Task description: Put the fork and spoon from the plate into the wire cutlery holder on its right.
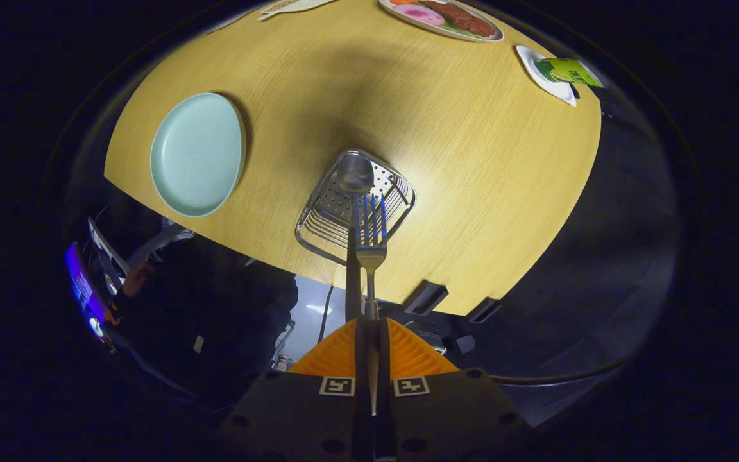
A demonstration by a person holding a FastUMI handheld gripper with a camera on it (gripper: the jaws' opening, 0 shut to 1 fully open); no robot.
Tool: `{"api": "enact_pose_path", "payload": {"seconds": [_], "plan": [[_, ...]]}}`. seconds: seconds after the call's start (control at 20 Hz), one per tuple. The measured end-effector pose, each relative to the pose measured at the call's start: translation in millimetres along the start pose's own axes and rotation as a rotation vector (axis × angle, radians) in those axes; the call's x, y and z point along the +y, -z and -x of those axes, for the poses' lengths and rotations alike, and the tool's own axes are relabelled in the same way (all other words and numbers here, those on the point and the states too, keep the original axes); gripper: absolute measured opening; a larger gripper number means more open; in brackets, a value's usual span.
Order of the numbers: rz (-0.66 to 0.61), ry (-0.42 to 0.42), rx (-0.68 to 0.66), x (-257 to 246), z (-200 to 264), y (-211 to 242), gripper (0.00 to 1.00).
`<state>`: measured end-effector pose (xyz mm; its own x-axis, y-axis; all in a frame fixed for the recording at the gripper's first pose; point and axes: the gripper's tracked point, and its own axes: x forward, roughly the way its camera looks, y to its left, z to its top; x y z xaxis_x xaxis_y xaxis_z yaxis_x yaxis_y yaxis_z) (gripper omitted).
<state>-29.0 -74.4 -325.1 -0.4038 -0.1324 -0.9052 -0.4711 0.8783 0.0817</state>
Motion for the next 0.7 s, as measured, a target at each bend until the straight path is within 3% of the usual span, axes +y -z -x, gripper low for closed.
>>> {"api": "enact_pose_path", "payload": {"seconds": [0.5, 0.7], "plan": [[0.046, 0.004, 0.121, -2.0, -18.0, -23.1, 0.08], [0.061, -0.003, 0.123, -5.9, -23.6, -25.4, 0.16]]}}
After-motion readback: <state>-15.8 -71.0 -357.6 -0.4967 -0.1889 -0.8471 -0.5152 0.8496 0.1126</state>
